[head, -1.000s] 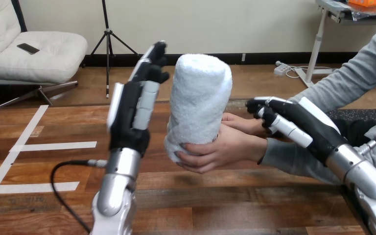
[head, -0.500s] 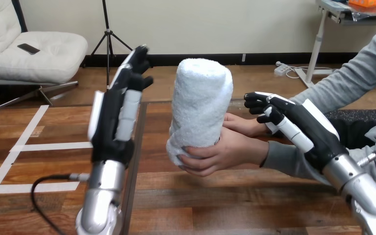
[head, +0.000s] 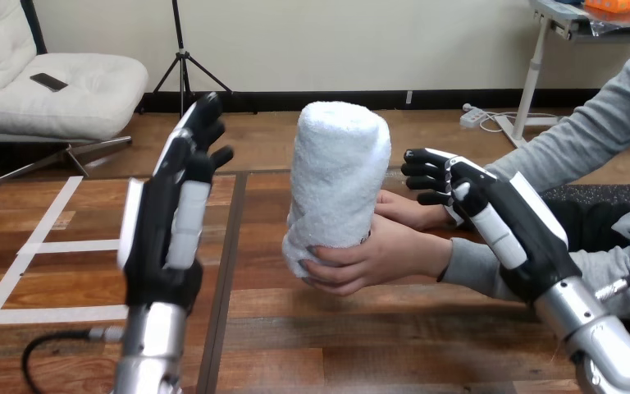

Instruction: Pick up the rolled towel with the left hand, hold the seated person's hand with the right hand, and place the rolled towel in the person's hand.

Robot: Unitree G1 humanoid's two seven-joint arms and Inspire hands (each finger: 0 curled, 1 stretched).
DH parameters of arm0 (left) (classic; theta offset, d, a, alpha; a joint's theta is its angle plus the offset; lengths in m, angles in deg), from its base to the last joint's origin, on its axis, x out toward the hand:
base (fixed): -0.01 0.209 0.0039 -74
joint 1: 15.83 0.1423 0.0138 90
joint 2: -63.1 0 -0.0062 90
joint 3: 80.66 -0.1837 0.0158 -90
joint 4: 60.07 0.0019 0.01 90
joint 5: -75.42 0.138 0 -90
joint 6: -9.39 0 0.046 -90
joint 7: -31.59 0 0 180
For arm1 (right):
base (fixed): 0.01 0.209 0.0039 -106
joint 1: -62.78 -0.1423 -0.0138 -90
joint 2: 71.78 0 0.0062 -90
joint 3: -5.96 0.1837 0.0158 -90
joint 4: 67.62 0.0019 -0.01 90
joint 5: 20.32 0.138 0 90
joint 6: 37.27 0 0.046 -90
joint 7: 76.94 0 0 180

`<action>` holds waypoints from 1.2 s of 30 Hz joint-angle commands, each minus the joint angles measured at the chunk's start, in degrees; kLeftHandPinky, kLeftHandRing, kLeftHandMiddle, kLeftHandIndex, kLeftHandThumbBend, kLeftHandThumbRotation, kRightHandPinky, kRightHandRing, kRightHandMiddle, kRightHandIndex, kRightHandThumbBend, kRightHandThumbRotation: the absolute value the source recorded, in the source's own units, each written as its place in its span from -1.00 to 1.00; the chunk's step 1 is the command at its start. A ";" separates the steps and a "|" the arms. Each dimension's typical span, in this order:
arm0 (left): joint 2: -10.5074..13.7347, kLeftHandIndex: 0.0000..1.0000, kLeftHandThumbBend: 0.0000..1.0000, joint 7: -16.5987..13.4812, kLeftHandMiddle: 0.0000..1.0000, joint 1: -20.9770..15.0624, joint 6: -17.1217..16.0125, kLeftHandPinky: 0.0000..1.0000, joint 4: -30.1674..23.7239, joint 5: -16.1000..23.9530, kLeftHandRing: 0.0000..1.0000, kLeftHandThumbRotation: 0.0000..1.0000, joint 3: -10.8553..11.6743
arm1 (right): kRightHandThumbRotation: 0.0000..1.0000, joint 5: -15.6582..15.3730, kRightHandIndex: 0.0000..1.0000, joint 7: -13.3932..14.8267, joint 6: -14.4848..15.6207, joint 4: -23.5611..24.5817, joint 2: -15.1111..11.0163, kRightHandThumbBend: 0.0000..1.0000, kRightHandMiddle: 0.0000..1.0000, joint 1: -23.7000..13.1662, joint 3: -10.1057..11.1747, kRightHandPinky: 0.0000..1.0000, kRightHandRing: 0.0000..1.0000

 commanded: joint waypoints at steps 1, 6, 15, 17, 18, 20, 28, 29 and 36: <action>1.79 0.75 0.57 2.44 0.80 4.28 -3.13 0.65 -10.01 -1.99 0.80 0.87 -0.88 | 1.00 5.06 0.68 0.60 0.82 16.13 2.86 0.78 0.68 3.12 2.21 0.61 0.69; 1.86 0.75 0.58 3.28 0.80 8.36 -3.82 0.61 -12.29 -2.17 0.78 0.85 -1.29 | 1.00 6.58 0.68 0.96 1.25 21.50 4.23 0.79 0.69 6.68 1.54 0.62 0.69; 1.85 0.77 0.53 5.36 0.80 14.21 -5.23 0.56 -15.05 -3.49 0.77 0.82 -2.08 | 1.00 8.71 0.67 0.22 0.59 27.44 6.47 0.80 0.68 12.22 0.22 0.62 0.67; 1.91 0.77 0.51 6.12 0.80 15.11 -5.93 0.55 -15.14 -4.08 0.76 0.81 -2.25 | 1.00 9.10 0.67 0.01 0.81 28.70 6.82 0.80 0.68 13.46 -0.14 0.62 0.67; 1.98 0.78 0.51 6.54 0.81 15.44 -6.28 0.55 -15.10 -4.41 0.76 0.80 -2.32 | 1.00 9.15 0.66 0.00 0.96 29.26 6.96 0.81 0.68 14.01 -0.30 0.62 0.67; 1.98 0.78 0.49 7.20 0.81 16.17 -6.97 0.55 -15.12 -4.91 0.77 0.78 -2.48 | 1.00 9.42 0.66 -0.08 1.13 30.29 7.27 0.81 0.68 15.16 -0.69 0.62 0.67; 1.50 0.77 0.47 8.36 0.77 18.12 -9.52 0.52 -15.00 -5.00 0.73 0.74 -2.74 | 1.00 9.63 0.67 -0.72 1.37 33.03 8.46 0.83 0.70 18.63 -2.00 0.64 0.70; 1.40 0.76 0.47 8.33 0.77 18.30 -10.02 0.51 -14.87 -4.83 0.72 0.74 -2.78 | 1.00 9.65 0.67 -0.82 1.40 33.33 8.72 0.83 0.70 19.15 -2.27 0.64 0.70; 1.09 0.72 0.49 8.95 0.68 19.05 -11.76 0.39 -14.31 -5.61 0.61 0.72 -3.29 | 1.00 10.16 0.68 -2.15 1.52 33.79 10.30 0.81 0.71 21.01 -3.10 0.65 0.71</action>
